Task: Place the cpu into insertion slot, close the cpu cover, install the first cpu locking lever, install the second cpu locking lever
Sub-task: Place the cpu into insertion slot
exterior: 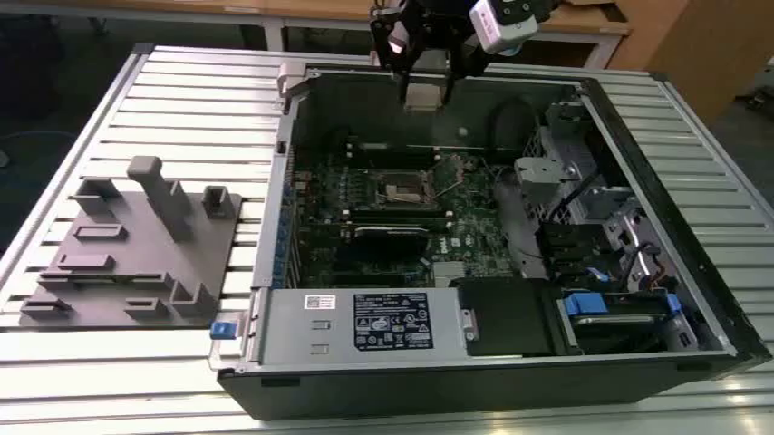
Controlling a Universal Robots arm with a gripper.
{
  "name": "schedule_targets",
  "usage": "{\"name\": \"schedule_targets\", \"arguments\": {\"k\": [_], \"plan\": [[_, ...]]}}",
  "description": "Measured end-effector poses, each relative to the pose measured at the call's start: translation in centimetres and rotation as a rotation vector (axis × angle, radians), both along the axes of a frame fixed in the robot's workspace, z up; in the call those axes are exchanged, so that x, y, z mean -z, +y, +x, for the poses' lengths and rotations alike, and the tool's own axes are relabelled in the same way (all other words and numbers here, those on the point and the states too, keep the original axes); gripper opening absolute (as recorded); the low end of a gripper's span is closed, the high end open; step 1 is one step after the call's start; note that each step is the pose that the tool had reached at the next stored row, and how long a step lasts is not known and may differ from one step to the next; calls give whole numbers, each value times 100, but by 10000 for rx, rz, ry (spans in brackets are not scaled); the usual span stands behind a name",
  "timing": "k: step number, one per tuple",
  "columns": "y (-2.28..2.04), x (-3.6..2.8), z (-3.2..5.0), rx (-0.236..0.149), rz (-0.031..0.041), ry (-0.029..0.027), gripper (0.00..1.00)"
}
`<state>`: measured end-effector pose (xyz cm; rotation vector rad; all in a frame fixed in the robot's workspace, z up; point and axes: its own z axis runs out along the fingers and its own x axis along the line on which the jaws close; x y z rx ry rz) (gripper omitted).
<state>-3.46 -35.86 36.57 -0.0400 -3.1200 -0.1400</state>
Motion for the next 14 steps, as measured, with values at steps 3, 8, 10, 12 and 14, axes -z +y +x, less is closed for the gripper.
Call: {"name": "schedule_targets", "arguments": {"k": [3,8,10,12,14], "plan": [[0,0,0,0,0,0,54],[0,0,0,0,0,0,54],[0,0,0,2,0,0,54],[0,0,0,72,0,0,54],[0,1,0,276,-4,0,54]]}}
